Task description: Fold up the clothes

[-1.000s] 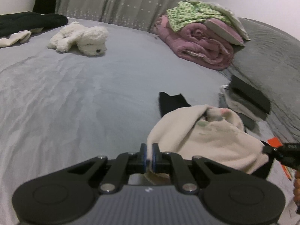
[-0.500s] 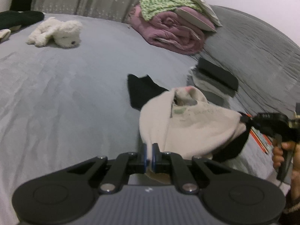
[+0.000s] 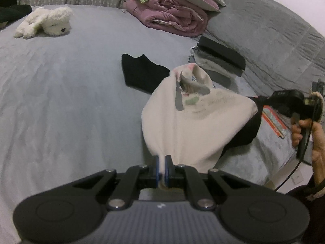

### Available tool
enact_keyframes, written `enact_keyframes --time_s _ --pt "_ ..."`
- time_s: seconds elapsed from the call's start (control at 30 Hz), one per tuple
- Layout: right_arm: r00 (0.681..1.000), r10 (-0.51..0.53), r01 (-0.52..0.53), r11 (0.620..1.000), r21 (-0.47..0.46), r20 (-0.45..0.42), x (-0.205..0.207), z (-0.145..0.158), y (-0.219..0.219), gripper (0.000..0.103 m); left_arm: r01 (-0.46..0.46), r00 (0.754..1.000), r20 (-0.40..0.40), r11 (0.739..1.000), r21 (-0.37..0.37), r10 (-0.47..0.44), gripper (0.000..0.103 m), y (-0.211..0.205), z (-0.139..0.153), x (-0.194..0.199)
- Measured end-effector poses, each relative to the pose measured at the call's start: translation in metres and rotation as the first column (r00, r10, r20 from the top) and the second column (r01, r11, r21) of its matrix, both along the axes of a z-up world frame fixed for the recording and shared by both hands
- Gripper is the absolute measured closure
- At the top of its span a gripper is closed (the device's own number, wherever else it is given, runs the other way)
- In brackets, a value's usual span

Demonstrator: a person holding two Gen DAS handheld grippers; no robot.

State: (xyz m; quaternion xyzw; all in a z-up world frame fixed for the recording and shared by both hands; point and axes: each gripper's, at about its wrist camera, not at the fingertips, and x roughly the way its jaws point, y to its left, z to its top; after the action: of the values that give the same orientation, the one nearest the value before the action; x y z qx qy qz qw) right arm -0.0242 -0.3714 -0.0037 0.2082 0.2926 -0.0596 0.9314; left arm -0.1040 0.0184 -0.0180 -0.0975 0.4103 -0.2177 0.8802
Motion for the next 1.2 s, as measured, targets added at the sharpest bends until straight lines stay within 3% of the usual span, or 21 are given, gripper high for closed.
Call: enact_keyframes --time_s 0.13,0.37,0.43,0.5,0.6,0.63,0.67,0.73,0.9,1.2 --pt "0.996 -0.077 0.08 0.995 -0.055 0.052 -0.002 0.01 -0.014 0.101 0.008 1.0 -0.018 1.0 0.03 -0.007 0.098 -0.001 -0.004 0.004" --pt "0.994 -0.103 0.103 0.995 -0.004 0.029 0.001 0.004 -0.036 0.101 0.06 0.996 -0.077 0.989 0.135 -0.05 0.093 -0.006 -0.019 0.013" --pt "0.996 -0.087 0.087 0.996 -0.003 0.017 0.001 0.001 -0.035 0.099 0.057 0.996 -0.081 0.989 0.139 -0.046 0.083 -0.004 -0.019 0.017" --pt "0.997 -0.075 0.075 0.997 -0.004 0.007 0.003 -0.003 -0.032 0.089 0.063 0.995 -0.079 0.99 0.125 -0.053 0.06 0.0 -0.015 0.02" --pt "0.999 -0.045 0.046 0.999 0.006 -0.016 0.008 -0.008 -0.028 0.088 0.066 0.997 -0.055 0.992 0.108 -0.06 0.044 0.005 -0.007 0.024" --pt "0.999 -0.035 0.036 0.999 0.013 -0.025 0.009 -0.01 -0.027 0.08 0.059 0.997 -0.051 0.993 0.102 -0.054 0.043 0.006 -0.006 0.028" --pt "0.999 -0.025 0.025 0.999 0.021 -0.033 0.012 -0.012 -0.025 0.065 0.052 0.998 -0.047 0.994 0.096 -0.048 0.041 0.007 -0.004 0.031" --pt "0.999 -0.006 0.007 0.999 0.031 -0.034 0.016 -0.014 -0.02 0.058 0.032 0.999 -0.042 0.997 0.076 -0.029 0.039 0.01 -0.001 0.039" --pt "0.999 0.015 -0.013 0.999 0.037 -0.051 0.029 -0.02 -0.01 0.058 -0.044 0.997 -0.056 0.999 0.024 0.045 0.038 0.006 -0.003 0.067" --pt "0.996 0.031 -0.022 0.994 0.109 -0.082 0.055 -0.031 0.007 0.058 -0.082 0.993 -0.081 0.996 0.021 0.083 0.038 -0.027 -0.019 0.116"
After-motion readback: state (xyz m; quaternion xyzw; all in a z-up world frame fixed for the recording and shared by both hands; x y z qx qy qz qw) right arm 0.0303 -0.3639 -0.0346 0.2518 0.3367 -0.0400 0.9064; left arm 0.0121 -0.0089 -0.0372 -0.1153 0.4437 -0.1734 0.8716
